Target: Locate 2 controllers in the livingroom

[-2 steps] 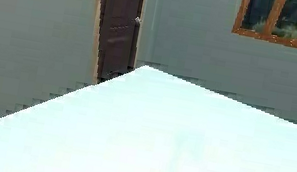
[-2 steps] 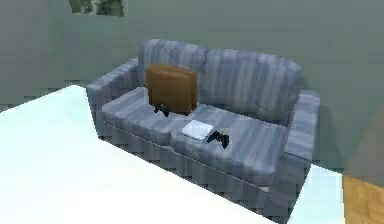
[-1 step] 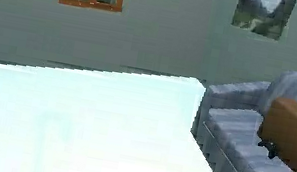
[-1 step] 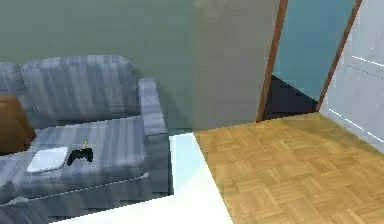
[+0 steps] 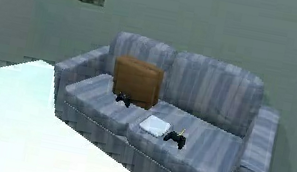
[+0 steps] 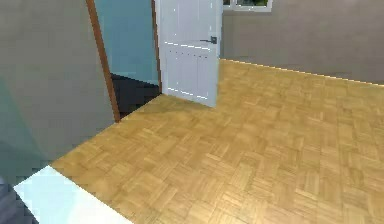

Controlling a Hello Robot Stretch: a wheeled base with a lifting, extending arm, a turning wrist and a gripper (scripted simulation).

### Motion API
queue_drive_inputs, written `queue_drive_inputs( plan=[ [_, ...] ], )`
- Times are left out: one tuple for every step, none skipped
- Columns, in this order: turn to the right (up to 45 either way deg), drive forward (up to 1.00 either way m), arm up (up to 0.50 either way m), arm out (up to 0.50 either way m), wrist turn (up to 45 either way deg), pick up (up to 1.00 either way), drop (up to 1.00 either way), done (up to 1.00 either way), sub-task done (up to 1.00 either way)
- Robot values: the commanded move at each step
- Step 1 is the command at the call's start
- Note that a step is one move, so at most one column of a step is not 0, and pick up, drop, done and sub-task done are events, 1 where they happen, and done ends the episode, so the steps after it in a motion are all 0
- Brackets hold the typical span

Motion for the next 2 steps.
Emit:
queue_drive_inputs(
  plan=[
    [30.0,0.0,0.0,0.0,0.0,0.0,0.0,0.0,0.0],
    [0.0,0.4,0.0,0.0,0.0,0.0,0.0,0.0,0.0]
  ],
)
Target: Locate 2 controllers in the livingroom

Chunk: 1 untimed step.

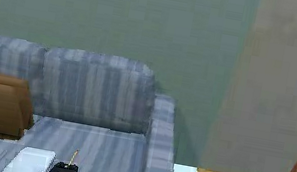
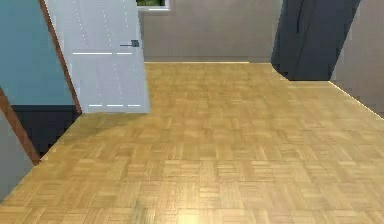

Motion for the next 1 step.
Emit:
queue_drive_inputs(
  plan=[
    [-24.0,0.0,0.0,0.0,0.0,0.0,0.0,0.0,0.0]
  ],
)
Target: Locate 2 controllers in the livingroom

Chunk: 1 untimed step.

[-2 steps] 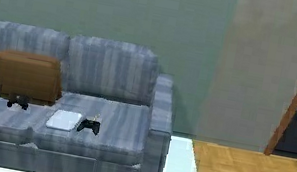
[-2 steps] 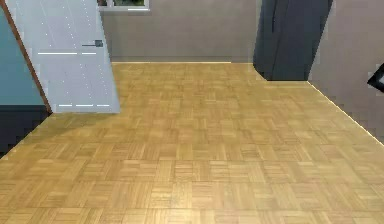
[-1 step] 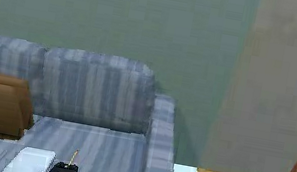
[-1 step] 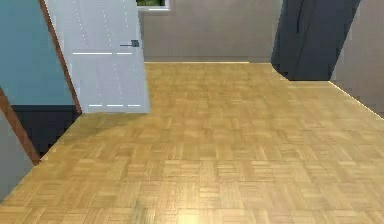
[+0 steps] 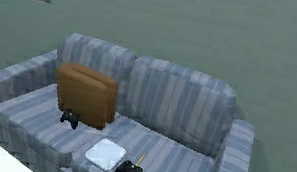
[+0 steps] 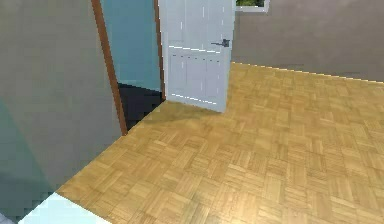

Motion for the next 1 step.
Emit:
queue_drive_inputs(
  plan=[
    [0.0,0.0,0.0,0.0,0.0,0.0,0.0,0.0,1.0]
  ],
)
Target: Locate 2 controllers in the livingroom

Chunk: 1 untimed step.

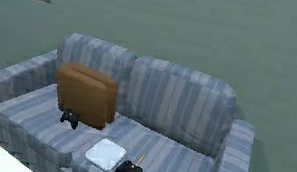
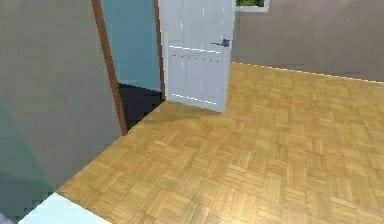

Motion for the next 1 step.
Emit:
queue_drive_inputs(
  plan=[
    [-45.0,0.0,0.0,0.0,0.0,0.0,0.0,0.0,0.0]
  ],
)
